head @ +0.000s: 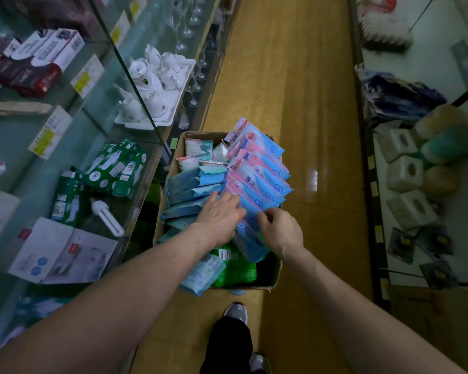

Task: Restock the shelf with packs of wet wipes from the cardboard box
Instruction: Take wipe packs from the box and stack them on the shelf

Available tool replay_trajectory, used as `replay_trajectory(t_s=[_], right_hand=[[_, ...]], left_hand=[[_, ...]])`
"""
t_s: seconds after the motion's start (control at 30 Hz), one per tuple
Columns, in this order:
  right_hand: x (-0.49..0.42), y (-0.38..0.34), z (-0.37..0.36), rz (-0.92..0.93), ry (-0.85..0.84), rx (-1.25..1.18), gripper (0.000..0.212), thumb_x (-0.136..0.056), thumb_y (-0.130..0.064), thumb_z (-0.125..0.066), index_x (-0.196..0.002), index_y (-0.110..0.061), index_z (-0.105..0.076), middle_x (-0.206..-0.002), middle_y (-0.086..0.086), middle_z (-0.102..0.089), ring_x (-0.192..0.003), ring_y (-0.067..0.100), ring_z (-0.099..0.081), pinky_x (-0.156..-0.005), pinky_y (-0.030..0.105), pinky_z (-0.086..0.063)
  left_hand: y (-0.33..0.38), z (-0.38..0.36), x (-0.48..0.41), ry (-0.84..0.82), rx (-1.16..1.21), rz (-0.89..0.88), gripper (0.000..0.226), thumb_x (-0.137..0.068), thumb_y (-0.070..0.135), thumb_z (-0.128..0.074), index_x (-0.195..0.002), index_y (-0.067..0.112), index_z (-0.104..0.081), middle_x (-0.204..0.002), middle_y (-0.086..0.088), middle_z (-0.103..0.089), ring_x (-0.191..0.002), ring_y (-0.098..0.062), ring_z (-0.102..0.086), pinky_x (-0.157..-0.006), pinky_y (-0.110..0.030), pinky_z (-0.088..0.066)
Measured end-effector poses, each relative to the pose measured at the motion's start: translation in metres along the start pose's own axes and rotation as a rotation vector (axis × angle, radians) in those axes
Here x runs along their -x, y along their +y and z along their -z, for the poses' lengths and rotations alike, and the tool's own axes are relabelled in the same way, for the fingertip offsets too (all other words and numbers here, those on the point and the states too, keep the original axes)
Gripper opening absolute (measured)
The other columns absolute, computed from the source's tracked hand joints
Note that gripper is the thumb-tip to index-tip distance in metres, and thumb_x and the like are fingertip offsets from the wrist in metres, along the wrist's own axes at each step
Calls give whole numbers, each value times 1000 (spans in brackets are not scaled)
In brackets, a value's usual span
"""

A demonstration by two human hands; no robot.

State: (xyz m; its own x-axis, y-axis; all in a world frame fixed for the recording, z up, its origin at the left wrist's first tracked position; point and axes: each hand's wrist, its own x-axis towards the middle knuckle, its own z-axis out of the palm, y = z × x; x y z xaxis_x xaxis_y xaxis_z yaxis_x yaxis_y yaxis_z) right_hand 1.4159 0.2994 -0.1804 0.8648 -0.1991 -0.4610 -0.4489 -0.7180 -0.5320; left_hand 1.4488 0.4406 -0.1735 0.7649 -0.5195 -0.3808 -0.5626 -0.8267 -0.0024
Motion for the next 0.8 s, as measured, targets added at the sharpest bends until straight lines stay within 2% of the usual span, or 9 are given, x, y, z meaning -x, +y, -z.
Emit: replay_trajectory(t_s=[0.07,0.13,0.23,0.3,0.4,0.5,0.63,0.8], right_hand=[[-2,-2,3,66,88,107,23,-96,-28,-47,-110,-19,-63,-111,5,-63,-101,27,-59,-80,36,-50],[-6,-5,5,82,64,180,27,-95,-22,-48,-120,-19,-59,-118,6,-59,-106,28,-57,-81,35,-47],[-12,-9,0,25,-35,255,21,-92,-23,-52,-112,-17,-59,-110,7,-63,-100,29,-59,-73,32,-44],[-17,-12,-5,2,-67,296,21,-90,-27,-56,-108,-16,-59,-108,7,-64,-101,29,-59,-75,32,-45],[-24,-16,-15,-8,-82,325,31,-87,-34,-60,-112,-17,-57,-116,8,-60,-107,29,-58,-83,33,-47],[-29,-20,-23,-27,-124,307,41,-87,-41,-61,-118,-16,-57,-120,8,-59,-110,28,-59,-82,32,-45],[-32,-19,-18,-60,-134,206,30,-86,-35,-63,-108,-16,-65,-110,6,-65,-102,27,-62,-72,27,-43],[-26,-9,11,-66,-74,89,19,-83,-26,-63,-100,-20,-68,-103,6,-65,-101,27,-61,-80,30,-49]], left_hand=[[-1,0,1,-27,-8,10,31,-88,16,-52,-119,21,-51,-119,-1,-50,-121,-23,-39,-109,-43,-21],[-3,-1,2,-31,-10,19,32,-87,10,-50,-117,20,-48,-116,0,-55,-120,-23,-41,-109,-44,-20],[-8,-2,4,-23,-31,14,36,-87,11,-50,-121,22,-48,-118,1,-55,-121,-23,-41,-109,-44,-19],[-10,-4,5,-38,-74,-7,37,-89,17,-51,-126,25,-51,-121,1,-52,-122,-23,-39,-109,-44,-20],[-10,-8,5,-57,-89,-13,36,-91,21,-50,-126,28,-54,-121,-2,-46,-122,-24,-38,-108,-43,-21],[-10,-9,0,-49,-68,0,33,-91,22,-51,-124,27,-55,-121,0,-48,-122,-23,-39,-107,-43,-21],[-12,-2,-9,-93,-86,-2,31,-91,20,-52,-121,27,-57,-122,4,-54,-124,-20,-40,-110,-45,-18],[-15,26,-18,-107,-109,-16,26,-90,21,-56,-115,24,-60,-119,2,-58,-123,-21,-43,-112,-47,-16]])
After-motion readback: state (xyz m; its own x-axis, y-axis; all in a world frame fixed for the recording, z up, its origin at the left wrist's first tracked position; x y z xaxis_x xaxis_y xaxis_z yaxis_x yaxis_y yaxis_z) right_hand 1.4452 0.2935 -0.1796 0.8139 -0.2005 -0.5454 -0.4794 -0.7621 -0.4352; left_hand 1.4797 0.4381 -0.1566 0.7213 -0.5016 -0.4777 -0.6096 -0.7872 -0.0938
